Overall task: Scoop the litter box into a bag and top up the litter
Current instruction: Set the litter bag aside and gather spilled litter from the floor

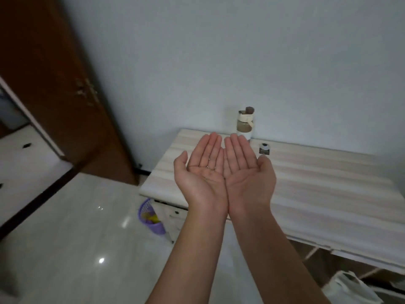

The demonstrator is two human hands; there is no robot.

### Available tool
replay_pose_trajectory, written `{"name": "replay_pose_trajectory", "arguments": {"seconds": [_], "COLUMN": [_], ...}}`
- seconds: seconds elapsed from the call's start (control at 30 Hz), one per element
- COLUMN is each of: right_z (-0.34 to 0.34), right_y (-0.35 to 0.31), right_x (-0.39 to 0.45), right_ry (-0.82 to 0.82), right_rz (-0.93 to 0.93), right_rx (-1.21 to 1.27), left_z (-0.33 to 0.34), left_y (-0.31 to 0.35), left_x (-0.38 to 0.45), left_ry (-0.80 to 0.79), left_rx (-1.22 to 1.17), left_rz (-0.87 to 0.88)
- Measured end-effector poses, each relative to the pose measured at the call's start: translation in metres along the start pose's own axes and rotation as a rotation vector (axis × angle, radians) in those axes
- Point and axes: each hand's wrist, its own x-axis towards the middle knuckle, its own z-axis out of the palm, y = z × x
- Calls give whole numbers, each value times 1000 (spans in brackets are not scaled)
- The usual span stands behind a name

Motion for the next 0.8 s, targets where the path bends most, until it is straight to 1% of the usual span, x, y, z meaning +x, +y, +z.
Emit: {"name": "replay_pose_trajectory", "arguments": {"seconds": [0.17, 0.37, 0.47, 0.67, 0.8], "right_z": [25, 40, 55, 87, 95], "right_y": [77, 143, 160, 176, 202], "right_x": [14, 47, 74, 130, 155], "right_ry": [-39, -45, -64, -98, -108], "right_rz": [166, 330, 387, 427, 508], "right_rx": [-52, -119, -136, -101, -79], "left_z": [-26, -48, -42, -14, -15], "left_y": [71, 124, 140, 160, 180], "left_x": [20, 55, 82, 137, 158], "left_ry": [53, 125, 136, 139, 169], "left_rx": [-63, -98, -82, -42, -59], "left_rz": [159, 329, 395, 470, 527]}}
